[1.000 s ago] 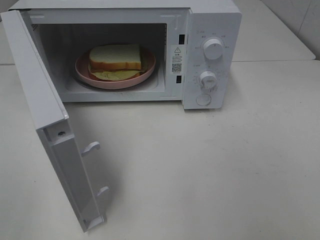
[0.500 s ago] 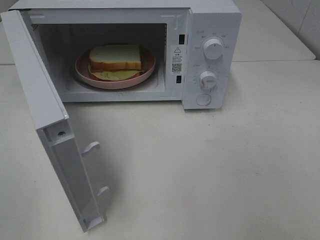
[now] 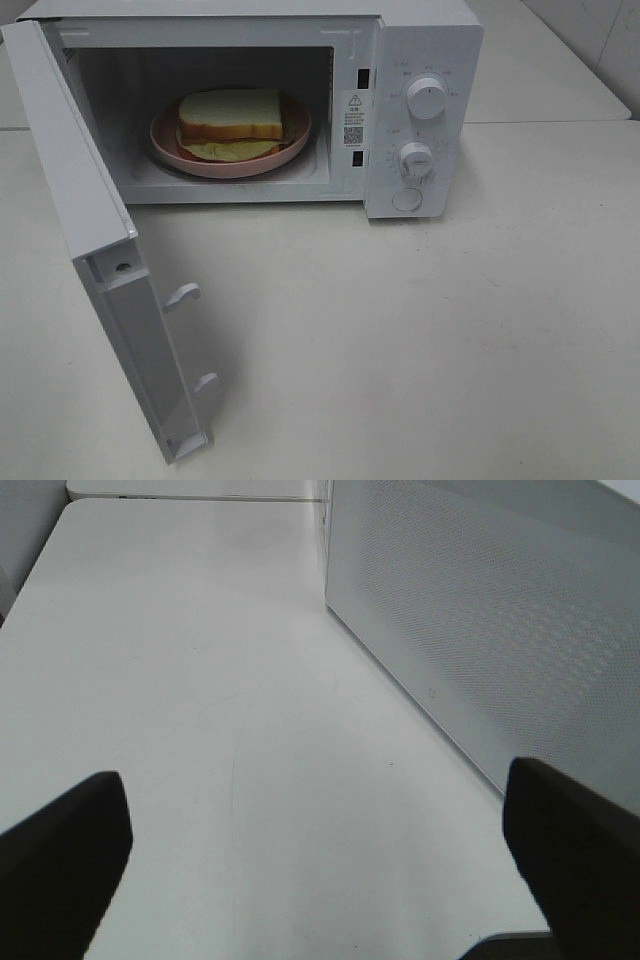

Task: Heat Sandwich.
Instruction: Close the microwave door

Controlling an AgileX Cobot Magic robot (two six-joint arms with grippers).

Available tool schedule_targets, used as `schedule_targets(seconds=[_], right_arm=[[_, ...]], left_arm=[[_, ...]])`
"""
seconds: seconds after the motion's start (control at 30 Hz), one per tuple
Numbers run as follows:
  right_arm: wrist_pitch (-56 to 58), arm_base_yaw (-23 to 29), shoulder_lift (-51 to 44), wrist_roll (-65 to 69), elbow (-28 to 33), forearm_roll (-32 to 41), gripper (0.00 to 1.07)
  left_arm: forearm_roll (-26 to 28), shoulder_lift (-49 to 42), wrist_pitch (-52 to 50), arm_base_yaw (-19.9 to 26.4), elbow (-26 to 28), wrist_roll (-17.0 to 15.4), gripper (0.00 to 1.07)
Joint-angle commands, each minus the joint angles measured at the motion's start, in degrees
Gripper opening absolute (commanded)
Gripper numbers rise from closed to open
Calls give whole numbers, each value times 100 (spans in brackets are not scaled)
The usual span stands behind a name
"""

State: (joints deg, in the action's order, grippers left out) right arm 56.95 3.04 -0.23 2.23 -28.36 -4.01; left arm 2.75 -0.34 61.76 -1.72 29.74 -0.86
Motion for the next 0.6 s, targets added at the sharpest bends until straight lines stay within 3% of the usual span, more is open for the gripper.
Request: schedule_targets(seconds=[0.03, 0.33, 0.6], right_arm=[[6, -40, -166, 46, -6, 17, 74], [6, -40, -166, 46, -6, 17, 74], [6, -40, -166, 46, -6, 17, 74]], left_arm=[[11, -46, -40, -29, -17, -29, 95], [17, 258, -69, -29, 6, -29, 95], [57, 1140, -550, -29, 235, -23, 95]])
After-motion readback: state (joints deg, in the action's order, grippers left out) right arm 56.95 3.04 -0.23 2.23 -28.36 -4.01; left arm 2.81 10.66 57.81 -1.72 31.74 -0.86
